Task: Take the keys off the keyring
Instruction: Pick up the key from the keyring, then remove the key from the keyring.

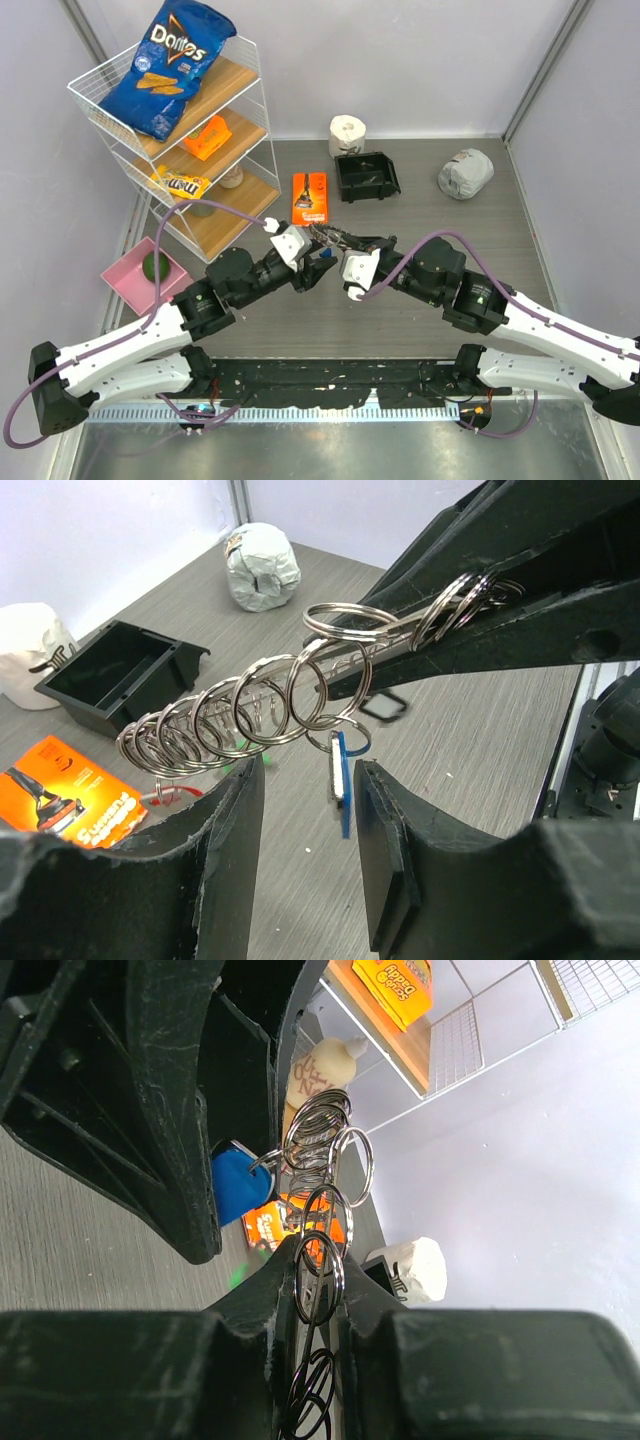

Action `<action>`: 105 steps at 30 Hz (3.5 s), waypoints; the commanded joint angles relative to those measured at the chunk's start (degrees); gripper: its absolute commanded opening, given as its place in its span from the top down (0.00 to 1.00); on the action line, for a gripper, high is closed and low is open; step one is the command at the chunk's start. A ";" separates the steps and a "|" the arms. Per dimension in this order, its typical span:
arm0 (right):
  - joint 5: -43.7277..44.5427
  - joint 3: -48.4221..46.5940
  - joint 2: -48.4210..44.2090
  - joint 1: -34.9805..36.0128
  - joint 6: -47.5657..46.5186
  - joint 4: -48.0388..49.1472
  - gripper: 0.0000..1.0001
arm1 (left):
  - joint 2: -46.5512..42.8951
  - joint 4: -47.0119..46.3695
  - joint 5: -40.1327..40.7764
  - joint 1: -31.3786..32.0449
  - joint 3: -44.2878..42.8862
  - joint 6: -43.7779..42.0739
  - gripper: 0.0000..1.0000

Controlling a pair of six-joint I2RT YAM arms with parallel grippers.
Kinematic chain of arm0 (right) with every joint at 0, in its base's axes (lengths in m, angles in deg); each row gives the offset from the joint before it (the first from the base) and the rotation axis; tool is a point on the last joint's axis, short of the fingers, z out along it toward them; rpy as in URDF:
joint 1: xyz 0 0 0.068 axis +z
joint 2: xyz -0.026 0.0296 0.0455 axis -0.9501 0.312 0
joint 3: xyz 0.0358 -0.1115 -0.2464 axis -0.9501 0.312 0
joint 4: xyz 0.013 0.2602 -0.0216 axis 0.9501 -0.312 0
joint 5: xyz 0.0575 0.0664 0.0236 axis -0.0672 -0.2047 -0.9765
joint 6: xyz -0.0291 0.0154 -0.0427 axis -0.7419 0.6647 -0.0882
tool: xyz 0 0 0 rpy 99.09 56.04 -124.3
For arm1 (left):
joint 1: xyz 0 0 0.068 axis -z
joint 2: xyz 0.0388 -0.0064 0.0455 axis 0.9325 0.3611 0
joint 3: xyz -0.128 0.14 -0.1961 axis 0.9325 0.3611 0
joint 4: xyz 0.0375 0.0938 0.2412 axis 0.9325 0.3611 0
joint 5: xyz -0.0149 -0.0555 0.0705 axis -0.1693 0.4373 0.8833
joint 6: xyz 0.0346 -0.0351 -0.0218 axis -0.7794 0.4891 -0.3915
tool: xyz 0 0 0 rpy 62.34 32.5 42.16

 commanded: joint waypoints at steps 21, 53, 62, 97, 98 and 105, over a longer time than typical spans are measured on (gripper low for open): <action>9.41 1.45 1.07 0.49 5.59 4.65 0.95 | -2.53 8.49 -6.84 -0.60 -6.18 4.75 1.00; -7.81 15.07 -15.63 0.32 23.97 7.11 0.42 | 26.02 80.30 -20.03 -2.54 -52.14 -6.49 1.00; -14.48 14.11 -11.33 -1.09 27.13 11.15 0.55 | 31.57 91.13 -15.99 -2.62 -61.47 -8.77 1.00; -30.57 8.39 -2.01 -4.43 32.94 22.58 0.69 | 25.59 89.02 -20.03 -1.40 -57.69 -12.82 1.00; -31.01 8.30 -1.66 -4.43 33.02 22.58 0.70 | 25.59 88.85 -20.03 -1.40 -57.69 -12.82 1.00; -32.51 7.95 -0.34 -4.43 33.29 22.76 0.74 | 25.07 88.23 -20.20 -1.22 -57.78 -12.64 1.00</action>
